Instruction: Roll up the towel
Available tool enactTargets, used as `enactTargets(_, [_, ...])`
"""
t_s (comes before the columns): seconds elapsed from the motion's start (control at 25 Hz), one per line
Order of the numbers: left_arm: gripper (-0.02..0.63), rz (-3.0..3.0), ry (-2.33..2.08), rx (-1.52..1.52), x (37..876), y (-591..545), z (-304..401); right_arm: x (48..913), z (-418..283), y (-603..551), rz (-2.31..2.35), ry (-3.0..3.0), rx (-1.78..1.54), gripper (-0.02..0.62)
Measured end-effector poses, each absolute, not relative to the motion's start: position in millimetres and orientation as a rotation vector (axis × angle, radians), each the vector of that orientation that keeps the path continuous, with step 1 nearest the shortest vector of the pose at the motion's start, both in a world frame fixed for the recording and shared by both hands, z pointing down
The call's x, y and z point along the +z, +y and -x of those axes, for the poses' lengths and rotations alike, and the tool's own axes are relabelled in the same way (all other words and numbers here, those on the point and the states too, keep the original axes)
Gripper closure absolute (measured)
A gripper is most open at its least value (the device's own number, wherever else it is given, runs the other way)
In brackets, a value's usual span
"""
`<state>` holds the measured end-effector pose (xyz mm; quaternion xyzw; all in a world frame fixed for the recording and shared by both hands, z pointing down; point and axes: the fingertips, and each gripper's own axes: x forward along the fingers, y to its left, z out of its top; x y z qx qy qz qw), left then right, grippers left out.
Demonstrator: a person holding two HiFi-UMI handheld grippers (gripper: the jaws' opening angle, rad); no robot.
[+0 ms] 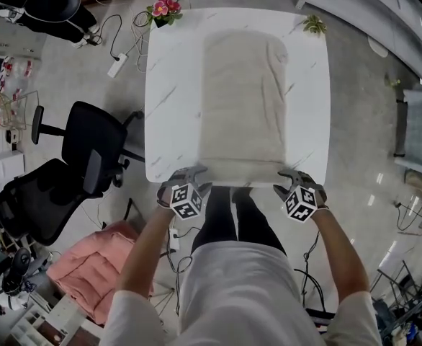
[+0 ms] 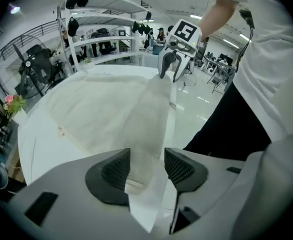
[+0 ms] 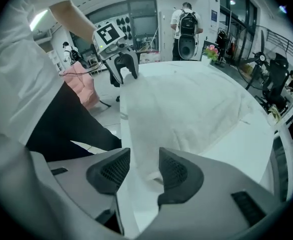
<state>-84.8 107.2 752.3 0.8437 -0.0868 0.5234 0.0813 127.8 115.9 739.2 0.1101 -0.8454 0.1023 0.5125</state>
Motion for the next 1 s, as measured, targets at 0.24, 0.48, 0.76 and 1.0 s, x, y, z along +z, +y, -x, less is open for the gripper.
enactTargets(0.24, [0.442, -2.541, -0.323, 1.603, 763.0, 97.1, 89.2, 759.6, -130.5, 111.4, -0.266, -1.995, 0.140, 0.445])
enactTargets(0.48, [0.560, -2.505, -0.365, 1.516, 755.6, 102.8, 94.7, 753.2, -129.1, 115.6, -0.282, -2.028, 0.209, 0.543])
enactTargets(0.76, [0.560, -2.436, -0.235, 1.476, 735.9, 143.3, 99.1, 728.4, -126.0, 150.1, -0.185, -2.060, 0.360, 0.545])
enactTargets(1.0, [0.560, -2.369, -0.130, 1.447, 716.6, 162.1, 101.9, 712.8, -123.0, 170.7, -0.131, -2.065, 0.450, 0.545])
